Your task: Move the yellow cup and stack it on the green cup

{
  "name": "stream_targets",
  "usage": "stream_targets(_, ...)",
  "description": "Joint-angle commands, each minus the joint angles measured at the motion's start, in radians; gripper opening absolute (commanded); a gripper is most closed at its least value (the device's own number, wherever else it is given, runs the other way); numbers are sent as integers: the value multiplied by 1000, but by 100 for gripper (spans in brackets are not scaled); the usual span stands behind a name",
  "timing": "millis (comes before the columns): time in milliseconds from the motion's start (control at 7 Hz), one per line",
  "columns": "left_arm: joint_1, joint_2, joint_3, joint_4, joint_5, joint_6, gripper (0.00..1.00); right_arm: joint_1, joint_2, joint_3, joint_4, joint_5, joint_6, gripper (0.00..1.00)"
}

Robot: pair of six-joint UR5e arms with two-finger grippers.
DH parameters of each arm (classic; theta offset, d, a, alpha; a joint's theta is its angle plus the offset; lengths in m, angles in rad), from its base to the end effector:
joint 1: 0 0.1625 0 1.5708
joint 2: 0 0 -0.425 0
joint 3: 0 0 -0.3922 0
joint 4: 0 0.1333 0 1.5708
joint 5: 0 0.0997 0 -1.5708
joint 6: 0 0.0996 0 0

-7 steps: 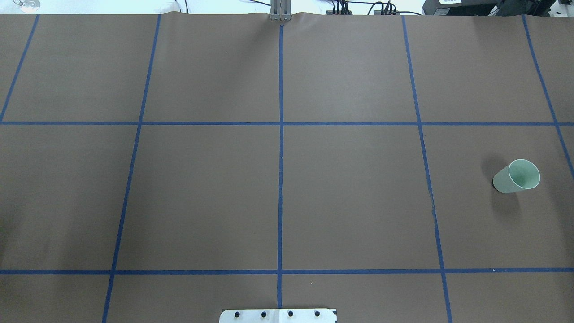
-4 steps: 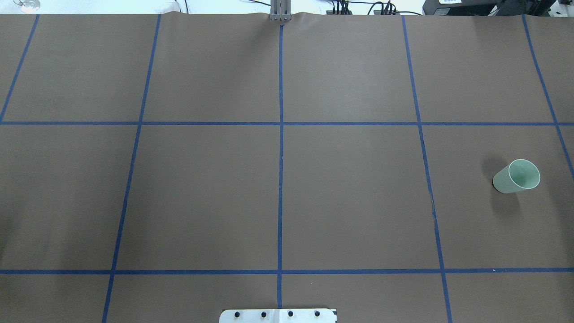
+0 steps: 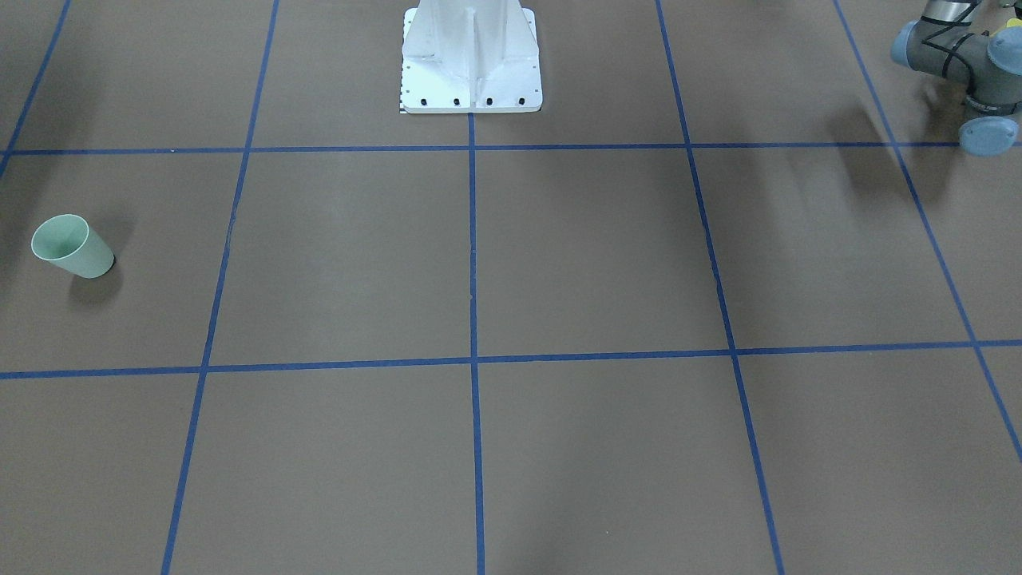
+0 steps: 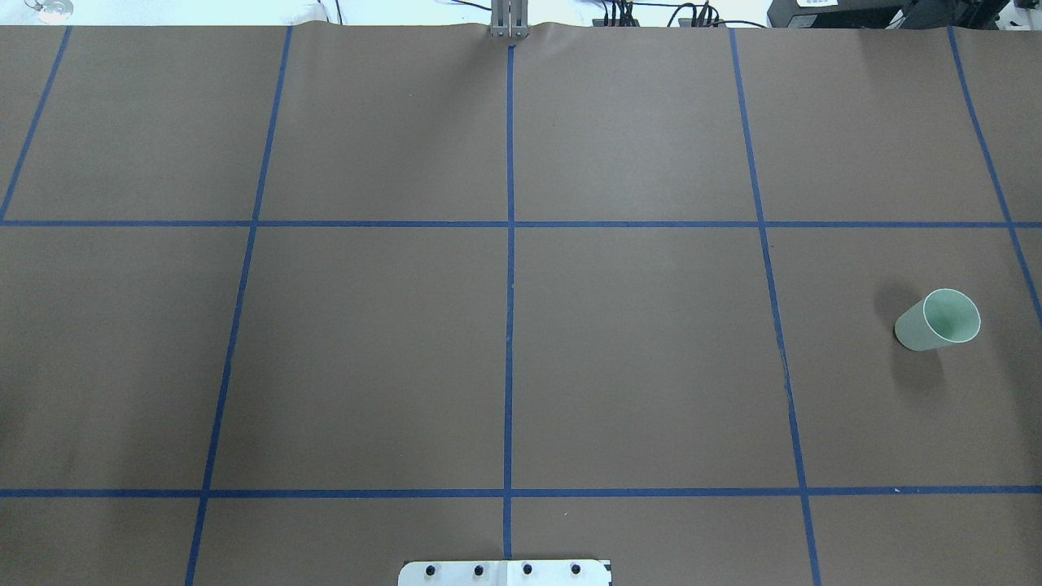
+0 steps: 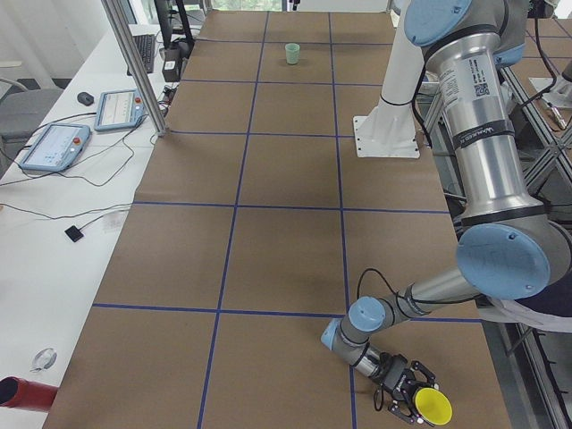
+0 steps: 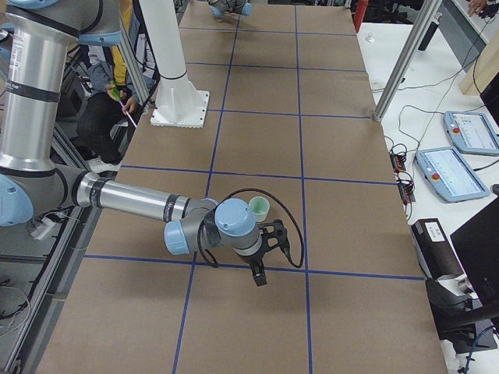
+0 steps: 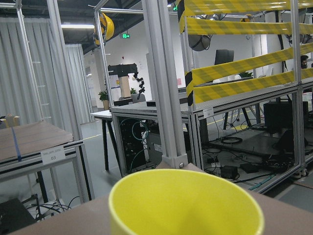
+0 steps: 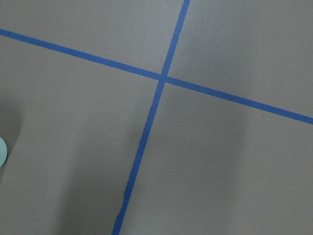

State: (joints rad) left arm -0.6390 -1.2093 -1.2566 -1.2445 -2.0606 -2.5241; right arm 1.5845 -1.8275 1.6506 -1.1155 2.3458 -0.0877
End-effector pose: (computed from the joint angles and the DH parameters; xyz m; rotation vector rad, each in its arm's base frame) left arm 0.0571 -0.1501 0.9367 -0.3299 -1.1873 -1.6591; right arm 0.0690 -0.3927 0.6836 0.3032 -0.7562 -0.1777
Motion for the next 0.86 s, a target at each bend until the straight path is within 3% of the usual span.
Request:
stream_targets(0, -4, 91, -44, -9, 136, 37, 23, -6, 2, 0, 0, 3, 3, 100)
stream_targets(143, -5, 106, -41, -18, 204, 57, 23, -8, 2, 0, 0, 3, 3, 100)
stream_targets(714, -51, 152, -34, -226, 656, 59, 21, -8, 8, 3, 0, 18, 5, 100)
